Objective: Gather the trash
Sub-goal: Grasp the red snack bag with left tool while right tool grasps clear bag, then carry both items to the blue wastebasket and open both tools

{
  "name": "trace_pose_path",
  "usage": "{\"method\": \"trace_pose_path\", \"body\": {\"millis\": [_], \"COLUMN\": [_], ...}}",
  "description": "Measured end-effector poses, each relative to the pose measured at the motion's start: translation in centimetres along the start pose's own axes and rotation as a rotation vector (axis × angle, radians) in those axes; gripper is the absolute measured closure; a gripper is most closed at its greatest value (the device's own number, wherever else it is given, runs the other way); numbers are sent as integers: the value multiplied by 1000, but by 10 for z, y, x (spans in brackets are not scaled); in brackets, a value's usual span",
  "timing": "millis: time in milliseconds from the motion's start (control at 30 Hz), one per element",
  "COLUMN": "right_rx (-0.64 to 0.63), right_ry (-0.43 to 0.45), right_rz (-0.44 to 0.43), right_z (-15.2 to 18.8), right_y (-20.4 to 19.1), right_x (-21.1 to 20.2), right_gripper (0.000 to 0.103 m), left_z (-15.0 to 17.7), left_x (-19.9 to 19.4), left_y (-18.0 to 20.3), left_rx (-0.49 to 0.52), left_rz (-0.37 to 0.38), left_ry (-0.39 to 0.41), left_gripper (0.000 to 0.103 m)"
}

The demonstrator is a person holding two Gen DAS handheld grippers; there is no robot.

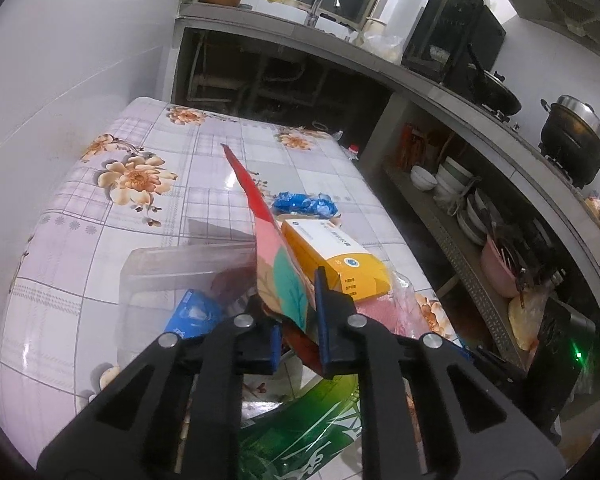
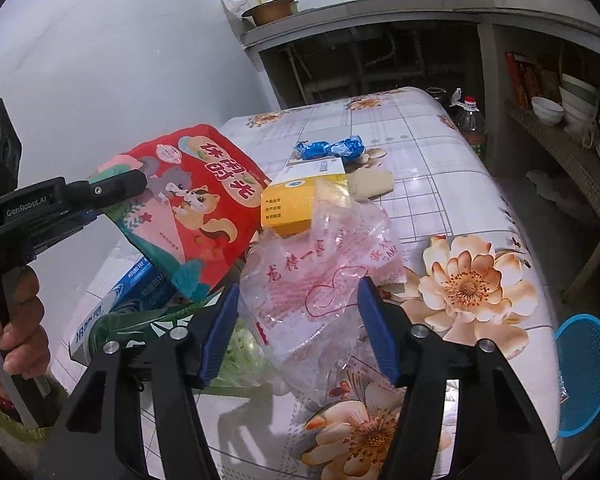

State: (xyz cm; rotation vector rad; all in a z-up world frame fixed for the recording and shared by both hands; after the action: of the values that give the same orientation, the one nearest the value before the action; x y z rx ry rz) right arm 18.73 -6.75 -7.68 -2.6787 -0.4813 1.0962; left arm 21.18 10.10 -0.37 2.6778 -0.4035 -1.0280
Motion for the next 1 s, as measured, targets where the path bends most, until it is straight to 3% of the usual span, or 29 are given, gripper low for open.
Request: {"method": "trace_pose_path", "body": {"millis": [500,1000], "right_rx": [85,105], "right_ry": [6,73], "right_rz": [5,42], "right_z": [5,1], "right_y": [17,28], "right_x": [-16,-44], "right_gripper": [69,74], "left_z": [-6,-22], "left_x": [-16,-58], "left_y": [4,14], "left_rx": [1,32], "left_rz": [46,91], "left_ry": [75,201], "left_gripper": [100,100]}}
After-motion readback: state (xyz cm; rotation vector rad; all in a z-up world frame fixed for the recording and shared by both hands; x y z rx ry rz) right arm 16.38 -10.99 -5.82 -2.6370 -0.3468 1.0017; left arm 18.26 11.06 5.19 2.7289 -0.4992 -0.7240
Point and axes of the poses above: each gripper's, at about its wrist camera, not at the fingertips, and x roughly the way its jaws point, y to its right, z to its underside, the point moved 7 cm from there along x, roughly the way its jaws point, and after that the axes turned 1 degree about -z, right-handed, at the moved point
